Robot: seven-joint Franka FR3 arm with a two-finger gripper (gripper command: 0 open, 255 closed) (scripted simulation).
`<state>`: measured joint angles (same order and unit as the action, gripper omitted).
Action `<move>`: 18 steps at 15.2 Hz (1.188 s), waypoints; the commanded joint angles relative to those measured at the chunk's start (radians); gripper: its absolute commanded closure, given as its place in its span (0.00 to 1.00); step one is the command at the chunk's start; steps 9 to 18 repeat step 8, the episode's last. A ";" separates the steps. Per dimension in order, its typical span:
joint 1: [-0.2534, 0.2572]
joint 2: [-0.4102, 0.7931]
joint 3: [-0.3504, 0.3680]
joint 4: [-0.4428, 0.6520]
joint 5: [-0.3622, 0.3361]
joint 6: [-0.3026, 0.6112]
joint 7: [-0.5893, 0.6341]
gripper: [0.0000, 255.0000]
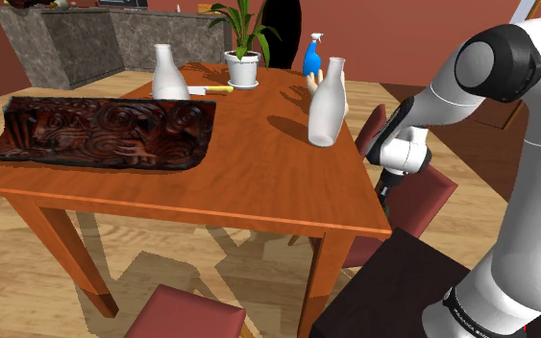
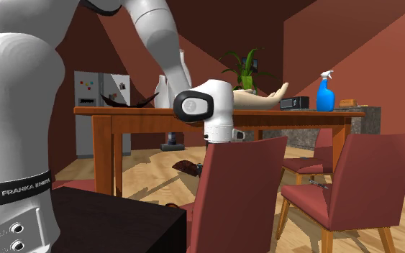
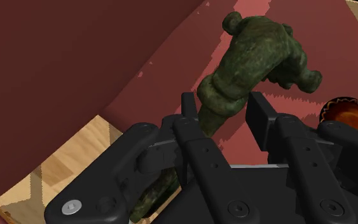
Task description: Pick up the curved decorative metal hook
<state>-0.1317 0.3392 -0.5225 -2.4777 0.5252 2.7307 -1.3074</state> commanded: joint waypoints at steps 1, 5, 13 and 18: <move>0.026 -0.031 -0.031 -0.010 -0.040 -0.017 0.032 1.00; 0.070 -0.095 -0.091 -0.023 -0.128 -0.056 0.097 1.00; 0.081 -0.114 -0.107 -0.026 -0.156 -0.067 0.117 1.00; 0.081 -0.114 -0.107 -0.026 -0.156 -0.067 0.117 1.00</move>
